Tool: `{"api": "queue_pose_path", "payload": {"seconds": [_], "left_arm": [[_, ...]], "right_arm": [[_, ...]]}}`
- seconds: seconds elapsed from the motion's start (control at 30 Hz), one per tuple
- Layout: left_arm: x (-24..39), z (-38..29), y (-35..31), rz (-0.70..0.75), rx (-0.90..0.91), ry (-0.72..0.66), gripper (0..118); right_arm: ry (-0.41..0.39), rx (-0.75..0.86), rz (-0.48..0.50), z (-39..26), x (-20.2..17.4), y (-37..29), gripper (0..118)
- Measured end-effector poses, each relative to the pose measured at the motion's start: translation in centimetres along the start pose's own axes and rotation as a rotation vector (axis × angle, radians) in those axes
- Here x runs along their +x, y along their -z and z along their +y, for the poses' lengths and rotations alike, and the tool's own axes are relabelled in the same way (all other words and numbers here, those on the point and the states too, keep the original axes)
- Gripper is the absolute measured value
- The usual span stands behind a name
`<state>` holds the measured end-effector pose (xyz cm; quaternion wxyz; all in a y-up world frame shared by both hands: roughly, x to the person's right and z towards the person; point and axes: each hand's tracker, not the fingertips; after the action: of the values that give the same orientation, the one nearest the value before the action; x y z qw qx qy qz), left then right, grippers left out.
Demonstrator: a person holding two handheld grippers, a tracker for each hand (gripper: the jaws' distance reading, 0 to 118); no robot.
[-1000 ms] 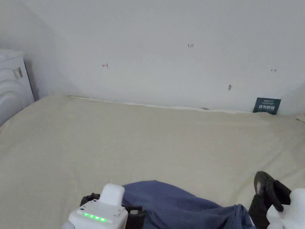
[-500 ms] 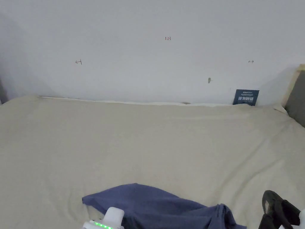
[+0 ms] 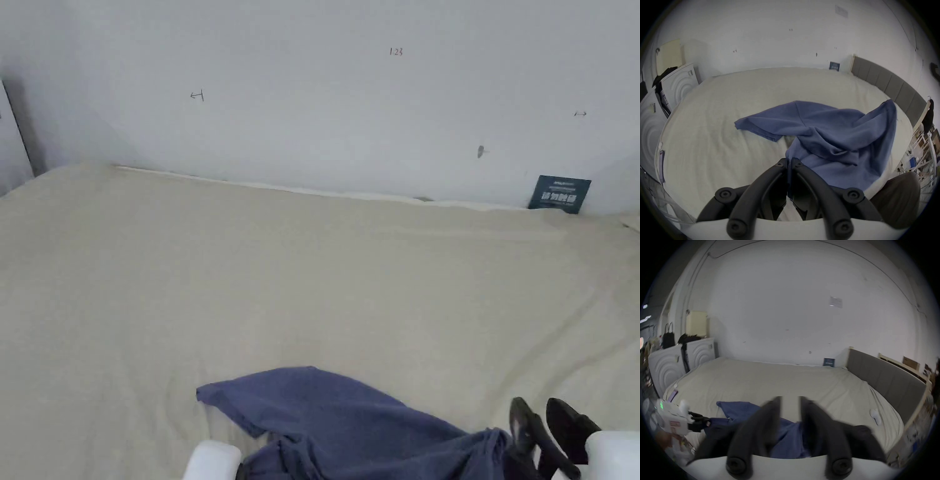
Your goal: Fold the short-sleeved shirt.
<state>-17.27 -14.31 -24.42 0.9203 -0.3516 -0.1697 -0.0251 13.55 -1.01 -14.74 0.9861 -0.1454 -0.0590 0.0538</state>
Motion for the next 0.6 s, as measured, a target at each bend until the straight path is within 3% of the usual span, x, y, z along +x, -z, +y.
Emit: {"api": "queue_pose_path", "payload": {"seconds": [0.03,0.13,0.23,0.43,0.53,0.6], "left_arm": [[-0.2,-0.1,-0.7,-0.008,0.006,-0.019,4],[-0.7,-0.3,-2.5,-0.016,0.02,-0.066,4],[-1.1,-0.6,-3.8,-0.015,0.042,-0.089,4],[-2.2,-1.1,-3.9,-0.02,0.034,-0.184,4],[-2.4,-1.2,-4.2,-0.024,0.043,-0.19,4],[-2.3,-1.2,-4.1,-0.014,0.04,-0.17,4]], "right_arm": [[-0.024,-0.002,0.035,0.1,-0.4,1.1,118],[-0.029,-0.084,0.28,0.7,-1.4,6.1,118],[-0.084,-0.217,0.317,1.3,-1.9,13.1,118],[-0.222,-0.464,0.58,1.3,-6.3,28.9,118],[-0.326,-0.63,0.539,-0.9,-8.7,36.0,116],[-0.359,-0.654,0.6,-2.7,-10.5,38.5,109]]}}
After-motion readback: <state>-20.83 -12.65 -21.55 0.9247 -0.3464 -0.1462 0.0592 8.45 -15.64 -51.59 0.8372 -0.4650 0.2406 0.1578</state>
